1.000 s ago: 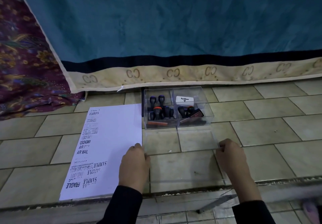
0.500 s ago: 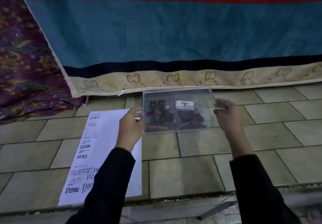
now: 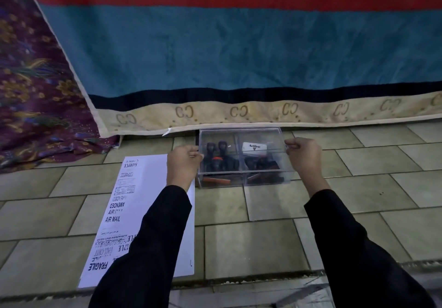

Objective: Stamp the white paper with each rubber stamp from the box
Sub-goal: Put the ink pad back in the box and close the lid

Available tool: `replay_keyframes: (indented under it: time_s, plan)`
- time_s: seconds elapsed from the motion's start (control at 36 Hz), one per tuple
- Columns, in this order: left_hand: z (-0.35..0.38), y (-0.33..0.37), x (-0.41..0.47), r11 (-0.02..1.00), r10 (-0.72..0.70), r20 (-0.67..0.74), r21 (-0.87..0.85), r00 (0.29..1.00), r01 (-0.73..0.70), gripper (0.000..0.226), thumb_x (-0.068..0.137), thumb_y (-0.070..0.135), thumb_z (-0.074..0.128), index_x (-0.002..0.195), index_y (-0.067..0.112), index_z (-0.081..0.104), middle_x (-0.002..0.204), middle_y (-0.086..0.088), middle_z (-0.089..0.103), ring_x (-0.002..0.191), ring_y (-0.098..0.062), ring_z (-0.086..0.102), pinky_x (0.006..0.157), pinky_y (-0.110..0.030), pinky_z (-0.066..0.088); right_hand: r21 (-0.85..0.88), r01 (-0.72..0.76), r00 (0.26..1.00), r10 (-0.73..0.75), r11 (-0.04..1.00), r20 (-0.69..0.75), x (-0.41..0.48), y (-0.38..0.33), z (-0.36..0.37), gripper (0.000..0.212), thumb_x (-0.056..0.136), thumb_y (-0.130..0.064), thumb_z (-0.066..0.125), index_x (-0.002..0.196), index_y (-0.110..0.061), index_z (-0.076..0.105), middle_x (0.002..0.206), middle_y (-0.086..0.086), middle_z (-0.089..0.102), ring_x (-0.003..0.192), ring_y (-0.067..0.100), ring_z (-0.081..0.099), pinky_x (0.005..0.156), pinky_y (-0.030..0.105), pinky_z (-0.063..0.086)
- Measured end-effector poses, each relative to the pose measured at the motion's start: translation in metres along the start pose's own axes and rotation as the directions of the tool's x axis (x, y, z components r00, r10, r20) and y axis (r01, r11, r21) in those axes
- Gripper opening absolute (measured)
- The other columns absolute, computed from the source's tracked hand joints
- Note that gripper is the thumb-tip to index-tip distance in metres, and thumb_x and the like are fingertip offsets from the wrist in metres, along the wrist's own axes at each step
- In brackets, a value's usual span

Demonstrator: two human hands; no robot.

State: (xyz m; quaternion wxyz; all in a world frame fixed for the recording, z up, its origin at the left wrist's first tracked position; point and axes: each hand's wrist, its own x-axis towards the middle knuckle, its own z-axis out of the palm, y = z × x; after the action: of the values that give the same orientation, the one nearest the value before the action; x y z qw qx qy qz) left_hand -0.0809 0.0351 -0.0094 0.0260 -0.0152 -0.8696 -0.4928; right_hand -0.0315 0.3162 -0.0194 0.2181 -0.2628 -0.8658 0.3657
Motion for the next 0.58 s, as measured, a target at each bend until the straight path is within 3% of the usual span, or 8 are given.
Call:
replay_keyframes:
  time_s: [0.11,0.22,0.31,0.39,0.58]
  plan:
    - [-0.0011,-0.0036,0.0007,1.000,-0.009,-0.036,0.016,0.999,0.009,0.026,0.084,0.007,0.069,0.109,0.002,0.070,0.095,-0.010,0.071,0.085,-0.021,0.064,0.084,-0.028,0.050,0.012,0.014,1.000,-0.014,1.000,0.010,0.0008,-0.0022,0.0007,0.020,0.080,-0.001,0.063,0.096,-0.007,0.074,0.093,0.010,0.074,0.089,0.022,0.067,0.077,0.015,0.040]
    - [-0.0041,-0.0057,0.0005,0.996,-0.061,-0.044,-0.070,0.997,0.058,0.023,0.080,0.003,0.073,0.103,-0.002,0.072,0.091,-0.014,0.071,0.078,-0.022,0.064,0.077,-0.027,0.051,0.043,0.042,0.999,-0.042,0.998,0.004,-0.0016,-0.0041,0.0029,0.019,0.081,0.003,0.063,0.095,-0.002,0.073,0.092,0.014,0.073,0.086,0.022,0.066,0.071,0.006,0.035]
    - [-0.0032,-0.0049,-0.0009,0.995,-0.059,-0.048,-0.086,0.997,0.055,0.023,0.079,0.002,0.074,0.102,-0.002,0.072,0.084,-0.006,0.068,0.077,-0.017,0.064,0.074,-0.024,0.050,0.029,0.038,0.999,-0.038,0.999,-0.012,-0.0023,-0.0048,0.0042,0.020,0.082,0.003,0.060,0.096,-0.002,0.073,0.095,0.013,0.073,0.090,0.024,0.067,0.077,0.012,0.039]
    - [-0.0006,-0.0044,-0.0027,0.993,-0.053,-0.051,-0.109,0.997,0.047,0.025,0.079,0.003,0.074,0.104,0.000,0.071,0.084,-0.004,0.068,0.072,-0.010,0.062,0.071,-0.021,0.049,0.040,0.029,0.999,-0.028,0.999,-0.036,-0.0032,-0.0037,0.0042,0.020,0.083,0.004,0.058,0.096,-0.001,0.073,0.094,0.014,0.073,0.089,0.025,0.067,0.072,0.007,0.036]
    - [0.0010,-0.0043,-0.0043,0.993,-0.030,-0.080,-0.114,0.996,0.020,0.026,0.079,0.005,0.076,0.105,0.001,0.071,0.083,-0.002,0.068,0.074,-0.013,0.064,0.075,-0.024,0.053,0.065,-0.010,0.999,0.013,0.998,-0.045,-0.0038,-0.0044,0.0079,0.023,0.083,0.003,0.056,0.099,-0.003,0.072,0.094,0.013,0.072,0.089,0.022,0.066,0.077,0.015,0.041]
